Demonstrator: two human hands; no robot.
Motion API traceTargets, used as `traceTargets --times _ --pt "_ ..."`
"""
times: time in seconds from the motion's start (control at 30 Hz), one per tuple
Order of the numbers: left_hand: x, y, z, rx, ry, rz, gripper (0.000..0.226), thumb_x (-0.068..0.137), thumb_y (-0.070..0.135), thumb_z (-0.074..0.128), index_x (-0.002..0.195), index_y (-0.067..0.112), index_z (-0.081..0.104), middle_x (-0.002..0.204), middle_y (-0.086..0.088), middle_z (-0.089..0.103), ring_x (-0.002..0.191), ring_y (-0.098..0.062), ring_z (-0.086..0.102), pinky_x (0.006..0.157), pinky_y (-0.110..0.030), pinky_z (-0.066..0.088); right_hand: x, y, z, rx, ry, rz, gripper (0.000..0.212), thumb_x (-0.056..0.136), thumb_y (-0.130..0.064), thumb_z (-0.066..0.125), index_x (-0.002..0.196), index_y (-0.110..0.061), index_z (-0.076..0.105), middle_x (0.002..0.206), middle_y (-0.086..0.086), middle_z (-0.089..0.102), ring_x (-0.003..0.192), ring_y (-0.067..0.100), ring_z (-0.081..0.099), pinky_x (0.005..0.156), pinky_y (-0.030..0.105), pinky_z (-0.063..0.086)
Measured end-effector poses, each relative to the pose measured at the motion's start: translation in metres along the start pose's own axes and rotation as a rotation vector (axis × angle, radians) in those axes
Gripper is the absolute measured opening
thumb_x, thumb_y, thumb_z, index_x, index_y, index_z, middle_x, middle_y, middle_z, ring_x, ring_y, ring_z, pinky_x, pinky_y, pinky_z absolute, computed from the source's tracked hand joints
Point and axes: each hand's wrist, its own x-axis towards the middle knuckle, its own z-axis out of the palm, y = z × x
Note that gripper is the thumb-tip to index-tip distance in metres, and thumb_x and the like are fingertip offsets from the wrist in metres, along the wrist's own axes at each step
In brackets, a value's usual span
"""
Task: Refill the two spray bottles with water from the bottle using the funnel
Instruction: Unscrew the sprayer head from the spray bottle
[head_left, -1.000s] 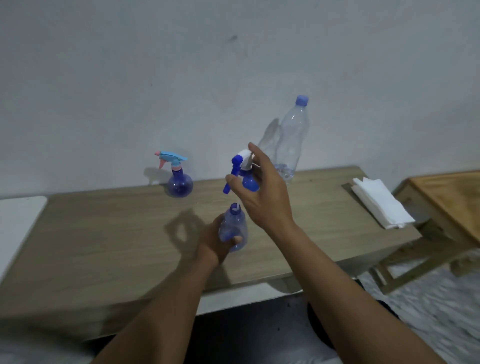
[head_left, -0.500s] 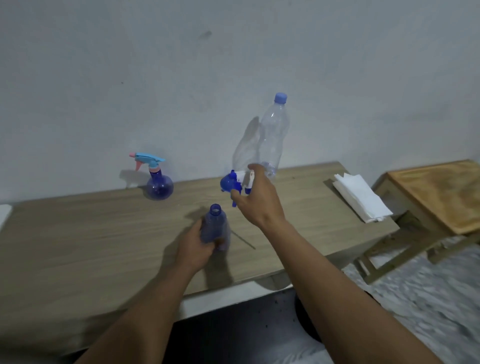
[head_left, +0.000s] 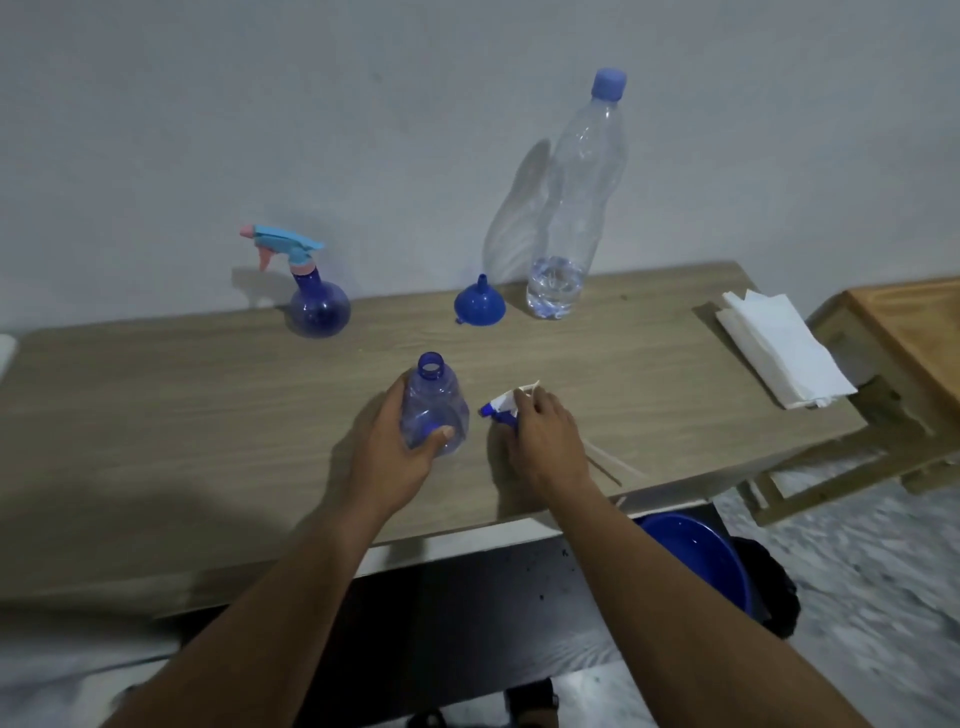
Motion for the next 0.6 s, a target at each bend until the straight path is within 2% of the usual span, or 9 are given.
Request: traceTargets --times 0.07,0.13,0.2,0.3,0.37,0.43,0.5,0.6 --pt "0.001 0.0 0.0 0.02 0.002 -0.012 0.071 0.082 0.021 0.077 0.143 0.03 0.042 0.132 0.009 0.059 0.117 -0.01 0.056 0.083 -0.012 0.042 0.003 0.007 0.004 -0.045 -0.031 -0.014 0.058 0.104 -0.036 0.043 0.155 -0.012 0.028 0.16 0.019 0.027 0.148 0.034 0.025 0.119 0.048 0.025" --pt "0.003 0.0 -0.001 0.025 0.009 -0.016 0.07 0.082 0.023 0.077 0.143 0.03 0.042 0.132 0.009 0.059 0.116 -0.01 0.056 0.082 -0.01 0.04 0.006 0.013 0.005 -0.045 -0.029 -0.035 0.061 0.104 -0.042 0.043 0.155 -0.013 0.028 0.16 0.019 0.026 0.148 0.034 0.023 0.118 0.048 0.025" --pt "0.002 0.003 -0.001 0.051 0.017 -0.001 0.068 0.082 0.025 0.077 0.141 0.031 0.043 0.13 0.01 0.059 0.114 -0.007 0.057 0.084 -0.011 0.04 0.009 0.015 0.002 -0.003 0.009 -0.066 0.061 0.101 -0.047 0.046 0.15 -0.013 0.036 0.154 0.019 0.035 0.142 0.034 0.032 0.114 0.047 0.032" --pt "0.002 0.007 0.001 0.068 0.053 -0.013 0.067 0.082 0.023 0.077 0.14 0.031 0.044 0.127 0.012 0.06 0.111 -0.003 0.057 0.076 -0.002 0.041 0.016 0.013 -0.008 0.078 0.116 -0.102 0.053 0.097 -0.046 0.054 0.137 -0.01 0.051 0.138 0.016 0.052 0.125 0.033 0.05 0.103 0.043 0.043" --pt "0.001 0.012 0.004 0.047 0.081 -0.031 0.068 0.08 0.019 0.077 0.139 0.028 0.045 0.125 0.012 0.06 0.107 0.0 0.056 0.074 0.003 0.04 0.026 0.009 -0.015 0.115 0.184 -0.137 0.05 0.095 -0.046 0.056 0.129 -0.01 0.055 0.128 0.013 0.057 0.117 0.03 0.055 0.097 0.041 0.047" --pt "0.0 0.015 0.008 0.01 0.105 -0.041 0.066 0.08 0.013 0.077 0.138 0.024 0.047 0.122 0.013 0.059 0.1 0.01 0.056 0.076 0.005 0.037 0.043 0.005 -0.022 0.186 0.179 -0.145 0.057 0.095 -0.046 0.059 0.136 -0.008 0.05 0.132 0.012 0.056 0.121 0.029 0.054 0.098 0.04 0.047" --pt "0.0 0.014 0.011 -0.043 0.126 -0.053 0.065 0.08 0.008 0.076 0.137 0.024 0.047 0.119 0.016 0.058 0.099 0.021 0.053 0.077 0.004 0.038 0.066 0.001 -0.026 0.288 0.099 -0.113 0.071 0.093 -0.048 0.063 0.148 -0.01 0.038 0.146 0.011 0.047 0.132 0.027 0.047 0.102 0.04 0.045" --pt "0.004 0.004 0.014 -0.07 0.144 -0.06 0.069 0.078 0.011 0.079 0.137 0.028 0.047 0.126 0.015 0.06 0.11 0.01 0.056 0.088 -0.007 0.046 0.108 -0.008 -0.021 0.431 0.025 -0.08 0.084 0.087 -0.045 0.073 0.152 -0.015 0.029 0.151 0.009 0.042 0.136 0.026 0.044 0.103 0.042 0.045"
